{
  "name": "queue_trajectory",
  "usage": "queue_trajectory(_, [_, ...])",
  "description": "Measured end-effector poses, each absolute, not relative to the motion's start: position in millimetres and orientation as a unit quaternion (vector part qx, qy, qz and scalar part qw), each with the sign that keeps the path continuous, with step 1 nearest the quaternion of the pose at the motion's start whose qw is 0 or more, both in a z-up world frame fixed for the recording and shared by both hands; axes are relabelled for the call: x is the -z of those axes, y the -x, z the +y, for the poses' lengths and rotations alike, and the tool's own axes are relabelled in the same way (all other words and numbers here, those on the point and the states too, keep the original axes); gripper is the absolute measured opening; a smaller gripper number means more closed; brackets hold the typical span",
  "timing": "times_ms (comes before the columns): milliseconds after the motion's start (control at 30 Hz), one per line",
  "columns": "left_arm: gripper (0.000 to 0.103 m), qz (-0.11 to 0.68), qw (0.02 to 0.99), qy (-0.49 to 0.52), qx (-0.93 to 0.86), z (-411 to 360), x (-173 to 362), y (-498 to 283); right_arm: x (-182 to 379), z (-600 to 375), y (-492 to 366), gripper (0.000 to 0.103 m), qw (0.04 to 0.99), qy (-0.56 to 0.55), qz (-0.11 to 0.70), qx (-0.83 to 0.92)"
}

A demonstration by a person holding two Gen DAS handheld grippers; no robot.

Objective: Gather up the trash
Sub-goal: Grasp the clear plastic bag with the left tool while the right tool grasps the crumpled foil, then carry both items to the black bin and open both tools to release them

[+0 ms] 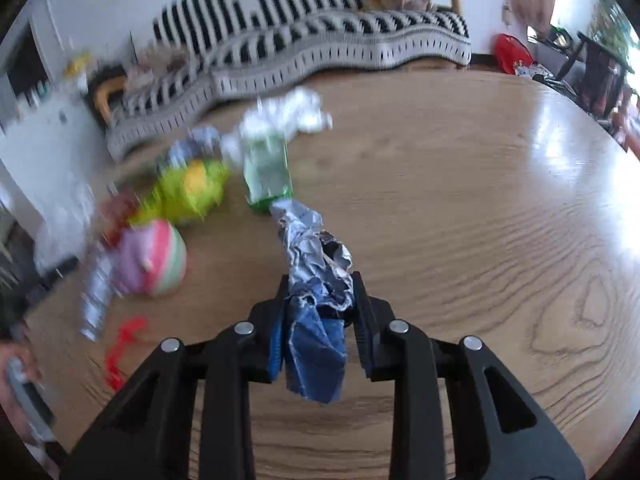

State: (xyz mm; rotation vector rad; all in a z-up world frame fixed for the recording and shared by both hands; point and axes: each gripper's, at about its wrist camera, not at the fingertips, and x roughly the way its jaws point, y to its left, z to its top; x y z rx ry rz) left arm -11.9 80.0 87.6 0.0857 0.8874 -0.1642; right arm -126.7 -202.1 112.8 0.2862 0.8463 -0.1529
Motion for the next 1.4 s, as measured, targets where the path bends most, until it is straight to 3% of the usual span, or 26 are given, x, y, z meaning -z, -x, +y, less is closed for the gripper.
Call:
queue_trajectory(300, [0.006,0.44,0.891,-0.038,0.102,79,-86,12,-112,-219,129,0.028,0.888,-0.207,0.405,0.061])
queue_trajectory(1167, [0.006,0.446,0.885,-0.02,0.136,76,-88,18,-111,-193,126,0.028,0.894,-0.2,0.395,0.07])
queue_trajectory(1400, [0.004,0.416,0.896,0.003,0.152,76,-107,22,-144,-192,145,0.028,0.92,-0.183,0.332,0.098])
